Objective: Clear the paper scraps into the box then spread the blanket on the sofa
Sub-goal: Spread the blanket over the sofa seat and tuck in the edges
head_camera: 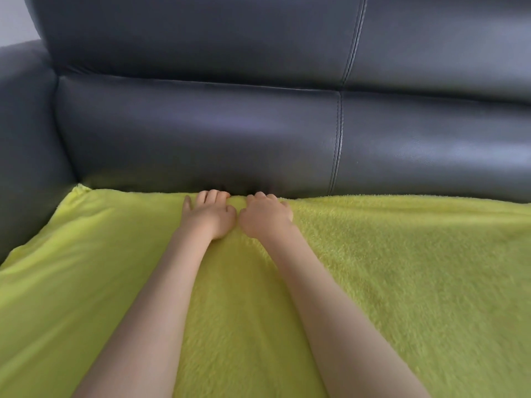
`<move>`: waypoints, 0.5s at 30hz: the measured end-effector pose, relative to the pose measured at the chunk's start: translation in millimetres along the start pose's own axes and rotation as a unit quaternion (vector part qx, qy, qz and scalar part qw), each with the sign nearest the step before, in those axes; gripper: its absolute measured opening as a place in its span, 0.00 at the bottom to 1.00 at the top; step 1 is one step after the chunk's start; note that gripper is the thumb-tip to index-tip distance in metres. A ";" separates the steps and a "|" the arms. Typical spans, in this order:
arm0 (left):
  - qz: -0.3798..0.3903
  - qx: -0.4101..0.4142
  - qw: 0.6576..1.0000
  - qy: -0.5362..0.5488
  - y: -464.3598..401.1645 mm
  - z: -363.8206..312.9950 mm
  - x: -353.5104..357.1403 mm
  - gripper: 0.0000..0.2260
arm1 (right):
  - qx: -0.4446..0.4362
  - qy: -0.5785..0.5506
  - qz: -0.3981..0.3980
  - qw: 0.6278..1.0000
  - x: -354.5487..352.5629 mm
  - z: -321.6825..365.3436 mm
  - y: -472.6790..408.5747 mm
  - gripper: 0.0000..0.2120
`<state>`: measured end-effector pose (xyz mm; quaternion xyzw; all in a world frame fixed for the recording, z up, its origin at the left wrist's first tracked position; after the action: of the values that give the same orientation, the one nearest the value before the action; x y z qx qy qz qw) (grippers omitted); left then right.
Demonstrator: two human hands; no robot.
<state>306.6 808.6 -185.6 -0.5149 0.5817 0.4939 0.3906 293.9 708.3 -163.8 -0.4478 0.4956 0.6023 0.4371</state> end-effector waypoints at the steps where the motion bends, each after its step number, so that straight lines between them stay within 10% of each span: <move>1: 0.000 -0.003 1.000 -0.005 0.9 -1.3 2.3 0.22 | -0.003 -0.003 0.000 1.000 1.2 -0.2 -1.0 0.23; 8: -0.013 -0.003 0.995 -0.101 19.0 -29.0 -25.7 0.21 | 0.003 -0.072 0.012 0.997 -32.2 -40.9 0.1 0.13; 15: -0.108 0.225 0.968 -0.011 51.8 -128.1 -20.0 0.21 | 0.143 0.004 0.073 0.987 -41.2 -139.7 19.5 0.19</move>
<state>265.9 686.8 -130.9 -0.4680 0.6145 0.3111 0.5537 298.7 564.4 -134.8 -0.3460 0.6099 0.5538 0.4489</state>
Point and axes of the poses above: each hand's wrist, its own y-axis away from the middle knuckle, its own x-axis out of the palm, z = x × y, the point moved 9 cm from there along -y, towards the middle knuckle
